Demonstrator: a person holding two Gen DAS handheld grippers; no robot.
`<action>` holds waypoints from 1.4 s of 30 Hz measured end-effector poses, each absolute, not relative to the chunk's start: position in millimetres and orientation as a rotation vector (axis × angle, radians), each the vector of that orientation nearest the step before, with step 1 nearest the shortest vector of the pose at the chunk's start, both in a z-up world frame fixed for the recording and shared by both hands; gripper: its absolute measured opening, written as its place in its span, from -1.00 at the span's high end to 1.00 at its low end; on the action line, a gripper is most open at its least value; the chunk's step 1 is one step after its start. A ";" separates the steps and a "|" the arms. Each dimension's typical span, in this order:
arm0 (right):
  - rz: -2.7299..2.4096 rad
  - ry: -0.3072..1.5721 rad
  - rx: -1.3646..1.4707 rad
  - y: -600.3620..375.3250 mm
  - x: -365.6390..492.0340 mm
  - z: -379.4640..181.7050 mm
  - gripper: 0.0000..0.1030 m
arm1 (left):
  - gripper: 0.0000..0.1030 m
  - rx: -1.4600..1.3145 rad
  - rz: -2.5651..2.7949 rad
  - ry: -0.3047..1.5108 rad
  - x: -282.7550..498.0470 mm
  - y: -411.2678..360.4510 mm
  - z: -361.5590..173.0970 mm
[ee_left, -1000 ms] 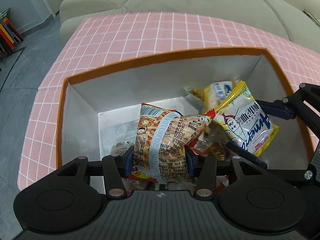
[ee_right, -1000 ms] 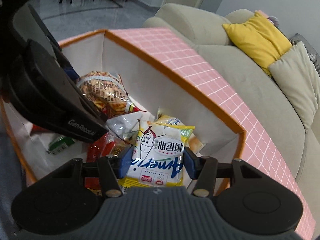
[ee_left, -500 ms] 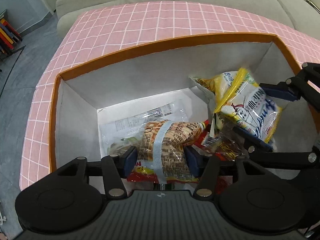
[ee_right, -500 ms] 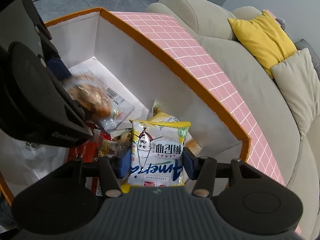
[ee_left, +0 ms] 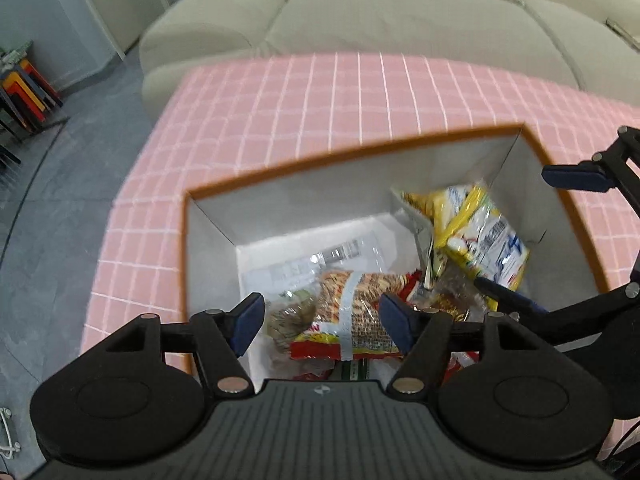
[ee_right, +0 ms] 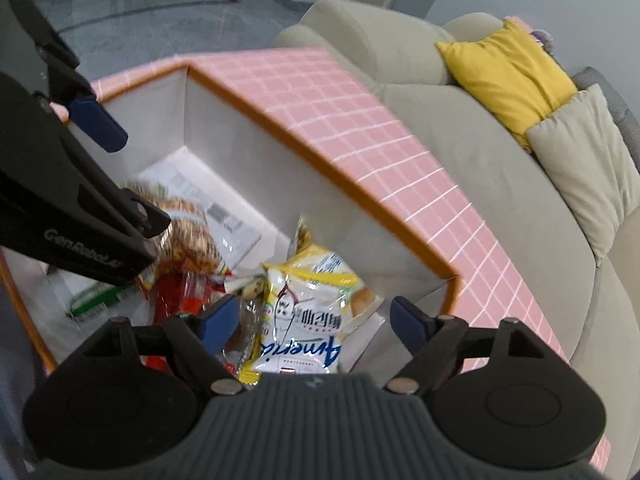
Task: Organize snacks
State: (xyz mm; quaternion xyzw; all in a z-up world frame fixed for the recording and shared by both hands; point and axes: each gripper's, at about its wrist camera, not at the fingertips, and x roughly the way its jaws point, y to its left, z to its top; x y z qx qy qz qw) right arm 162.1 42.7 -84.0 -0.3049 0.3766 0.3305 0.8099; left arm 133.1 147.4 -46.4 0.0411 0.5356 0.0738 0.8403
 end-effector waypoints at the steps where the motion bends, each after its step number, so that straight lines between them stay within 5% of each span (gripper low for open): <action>1: 0.707 0.796 -0.629 40.1 160.4 -76.3 -0.61 | -0.51 0.088 0.159 1.108 129.5 145.9 -38.2; 21: 0.609 0.632 -0.216 -54.0 60.9 39.1 -0.86 | -0.58 0.004 0.166 0.676 19.4 117.7 68.1; 33: 0.517 0.660 -0.145 -91.8 12.3 11.5 -0.86 | -0.67 -0.013 0.199 0.612 -11.5 115.9 50.9; 42: 0.512 0.661 -0.127 -92.7 15.0 -9.2 -0.86 | -0.67 -0.039 0.211 0.751 -7.2 113.8 14.8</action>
